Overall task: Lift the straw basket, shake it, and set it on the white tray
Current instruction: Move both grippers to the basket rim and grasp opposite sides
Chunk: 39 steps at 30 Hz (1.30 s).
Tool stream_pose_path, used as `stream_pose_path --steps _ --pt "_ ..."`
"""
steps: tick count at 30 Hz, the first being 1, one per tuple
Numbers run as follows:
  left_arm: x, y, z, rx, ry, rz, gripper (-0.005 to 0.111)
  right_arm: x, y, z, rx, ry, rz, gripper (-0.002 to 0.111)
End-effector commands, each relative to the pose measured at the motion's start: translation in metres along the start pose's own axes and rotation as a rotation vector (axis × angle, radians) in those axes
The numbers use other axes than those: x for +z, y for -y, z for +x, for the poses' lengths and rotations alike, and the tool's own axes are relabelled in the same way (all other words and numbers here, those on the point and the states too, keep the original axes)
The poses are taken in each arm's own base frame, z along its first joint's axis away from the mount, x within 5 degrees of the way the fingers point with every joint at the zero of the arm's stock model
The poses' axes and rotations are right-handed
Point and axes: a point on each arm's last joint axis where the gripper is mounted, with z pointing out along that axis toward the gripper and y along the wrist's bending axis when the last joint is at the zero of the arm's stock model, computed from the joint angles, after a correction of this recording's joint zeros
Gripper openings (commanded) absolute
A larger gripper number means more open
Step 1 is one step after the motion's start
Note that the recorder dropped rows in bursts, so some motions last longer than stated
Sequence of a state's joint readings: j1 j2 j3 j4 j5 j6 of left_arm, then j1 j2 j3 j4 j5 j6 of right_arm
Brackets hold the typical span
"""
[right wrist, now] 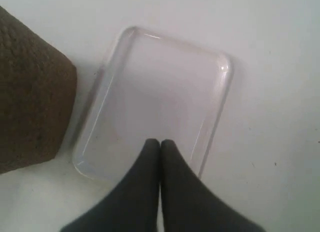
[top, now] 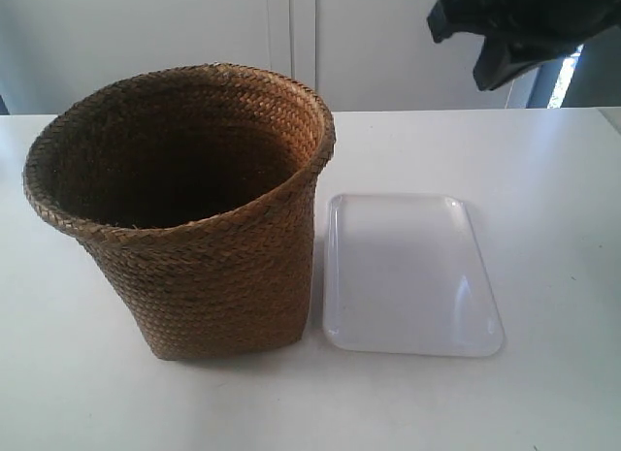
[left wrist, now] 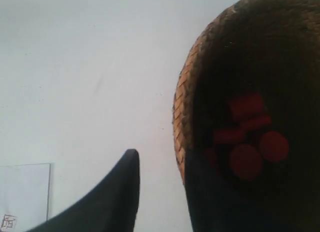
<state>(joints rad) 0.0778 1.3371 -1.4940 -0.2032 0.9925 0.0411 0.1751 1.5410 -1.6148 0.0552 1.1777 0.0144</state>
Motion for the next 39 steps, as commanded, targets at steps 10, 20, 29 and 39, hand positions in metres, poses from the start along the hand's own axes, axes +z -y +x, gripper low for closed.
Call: stream_pose_path --steps 10,20,29,39 --pt "0.046 0.005 -0.033 0.103 -0.143 0.099 0.047 0.044 -0.069 -0.041 -0.142 -0.039 -0.324 0.054" --pt "0.057 0.003 -0.04 0.138 -0.176 0.101 0.068 0.07 -0.069 -0.044 -0.124 -0.09 -0.306 0.064" --pt "0.106 0.005 -0.032 0.122 -0.34 0.204 0.067 0.107 -0.071 -0.04 -0.087 -0.177 -0.3 0.063" --pt "0.149 0.0 -0.027 0.107 -0.424 0.223 0.067 0.141 -0.071 -0.036 -0.068 -0.244 -0.293 0.048"
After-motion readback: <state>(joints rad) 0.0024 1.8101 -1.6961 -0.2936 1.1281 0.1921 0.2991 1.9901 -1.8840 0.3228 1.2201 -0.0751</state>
